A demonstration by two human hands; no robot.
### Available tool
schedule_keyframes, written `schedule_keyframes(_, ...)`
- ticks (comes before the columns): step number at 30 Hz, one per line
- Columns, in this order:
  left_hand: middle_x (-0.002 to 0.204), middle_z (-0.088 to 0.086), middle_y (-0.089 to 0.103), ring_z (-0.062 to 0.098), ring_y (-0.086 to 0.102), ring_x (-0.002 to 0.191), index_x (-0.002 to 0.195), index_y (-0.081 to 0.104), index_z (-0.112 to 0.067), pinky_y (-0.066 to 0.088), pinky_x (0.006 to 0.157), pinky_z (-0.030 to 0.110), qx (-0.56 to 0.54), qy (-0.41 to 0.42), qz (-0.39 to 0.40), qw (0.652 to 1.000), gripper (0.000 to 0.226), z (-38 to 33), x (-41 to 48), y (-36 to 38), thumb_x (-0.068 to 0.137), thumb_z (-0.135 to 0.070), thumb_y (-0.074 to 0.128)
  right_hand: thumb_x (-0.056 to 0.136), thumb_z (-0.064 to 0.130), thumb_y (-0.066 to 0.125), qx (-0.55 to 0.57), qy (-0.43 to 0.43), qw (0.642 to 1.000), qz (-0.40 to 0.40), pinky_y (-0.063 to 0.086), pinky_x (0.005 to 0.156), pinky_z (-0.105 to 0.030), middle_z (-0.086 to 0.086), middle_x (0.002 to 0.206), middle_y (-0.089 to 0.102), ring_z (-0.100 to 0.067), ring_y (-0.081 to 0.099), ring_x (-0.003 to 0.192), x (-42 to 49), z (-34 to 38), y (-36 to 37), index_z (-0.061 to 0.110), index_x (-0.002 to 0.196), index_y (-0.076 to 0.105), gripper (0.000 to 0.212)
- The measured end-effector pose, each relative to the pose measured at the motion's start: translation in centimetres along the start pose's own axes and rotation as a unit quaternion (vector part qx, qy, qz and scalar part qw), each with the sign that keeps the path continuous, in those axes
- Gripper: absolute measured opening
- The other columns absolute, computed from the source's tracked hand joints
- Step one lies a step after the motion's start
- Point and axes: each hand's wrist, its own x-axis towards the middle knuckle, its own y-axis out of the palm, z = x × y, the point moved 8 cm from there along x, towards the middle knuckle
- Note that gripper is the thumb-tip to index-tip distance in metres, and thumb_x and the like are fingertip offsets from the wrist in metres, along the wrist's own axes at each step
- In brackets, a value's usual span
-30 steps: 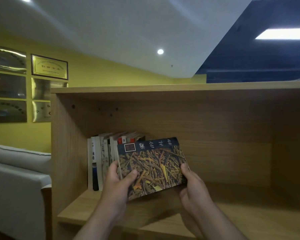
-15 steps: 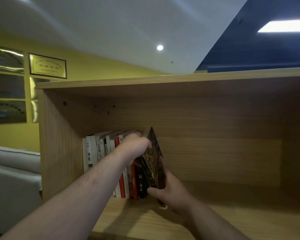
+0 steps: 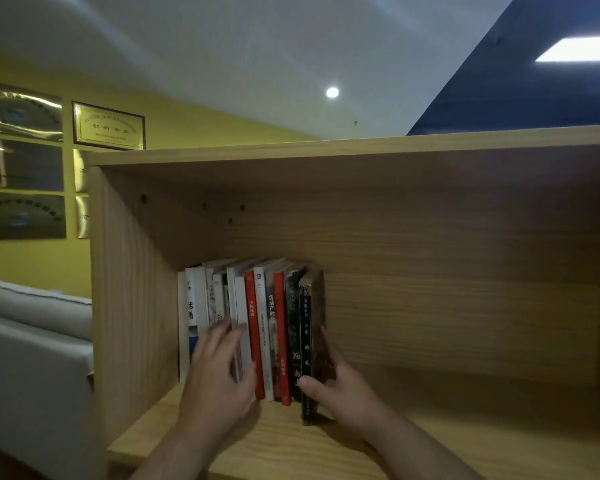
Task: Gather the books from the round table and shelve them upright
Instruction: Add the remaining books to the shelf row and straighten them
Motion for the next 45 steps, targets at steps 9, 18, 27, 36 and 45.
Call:
schedule_keyframes(9, 0.165, -0.017, 0.004, 0.009, -0.004, 0.153, 0.156, 0.017, -0.040, 0.014, 0.125, 0.044, -0.021, -0.017, 0.046, 0.999, 0.080, 1.6, -0.3, 1.6, 0.091, -0.041, 0.063, 0.088, 0.040, 0.072, -0.046, 0.041, 0.998, 0.022, 0.040, 0.110, -0.037, 0.024, 0.128, 0.048, -0.005, 0.046, 0.126, 1.4, 0.1, -0.2, 0.059, 0.151, 0.004, 0.095)
schedule_keyframes(18, 0.163, -0.021, 0.008, 0.006, 0.000, 0.152, 0.155, 0.021, -0.039, 0.010, 0.124, 0.037, -0.026, -0.016, 0.036, 0.999, 0.077, 1.4, -0.4, 1.6, 0.092, -0.039, 0.063, 0.089, 0.047, 0.062, -0.032, 0.065, 0.997, -0.017, 0.044, 0.111, -0.050, 0.008, 0.155, 0.045, -0.018, 0.053, 0.133, 3.2, -2.2, 0.1, 0.071, 0.142, -0.002, 0.087)
schedule_keyframes(27, 0.152, -0.004, 0.035, 0.019, 0.034, 0.142, 0.149, 0.039, -0.031, 0.036, 0.117, 0.043, -0.010, 0.016, -0.005, 1.000, 0.063, -2.6, 6.1, -3.3, 0.091, -0.028, 0.066, 0.084, 0.055, 0.064, -0.034, 0.070, 0.997, -0.023, 0.043, 0.112, -0.049, 0.011, 0.155, 0.044, -0.016, 0.050, 0.136, 3.6, -3.1, -0.6, 0.077, 0.136, 0.001, 0.085)
schedule_keyframes(36, 0.155, -0.002, 0.037, 0.021, 0.045, 0.136, 0.148, 0.036, -0.042, 0.045, 0.108, 0.036, 0.057, -0.035, 0.061, 0.996, 0.058, -2.1, 8.2, -2.9, 0.095, -0.042, 0.058, 0.084, 0.055, 0.064, -0.010, 0.053, 0.999, 0.004, 0.036, 0.118, -0.048, 0.011, 0.161, 0.034, -0.015, 0.039, 0.144, 3.7, -3.1, -0.3, 0.067, 0.146, 0.002, 0.088)
schedule_keyframes(45, 0.123, 0.001, 0.064, 0.020, 0.064, 0.102, 0.137, 0.050, -0.030, 0.055, 0.076, 0.033, 0.076, -0.008, -0.059, 0.995, 0.048, -4.8, 6.3, -4.4, 0.092, -0.022, 0.066, 0.092, 0.050, 0.063, -0.017, 0.049, 0.999, 0.001, 0.037, 0.116, -0.041, 0.011, 0.160, 0.034, -0.016, 0.040, 0.142, 3.5, -2.8, -1.0, 0.062, 0.150, 0.002, 0.085)
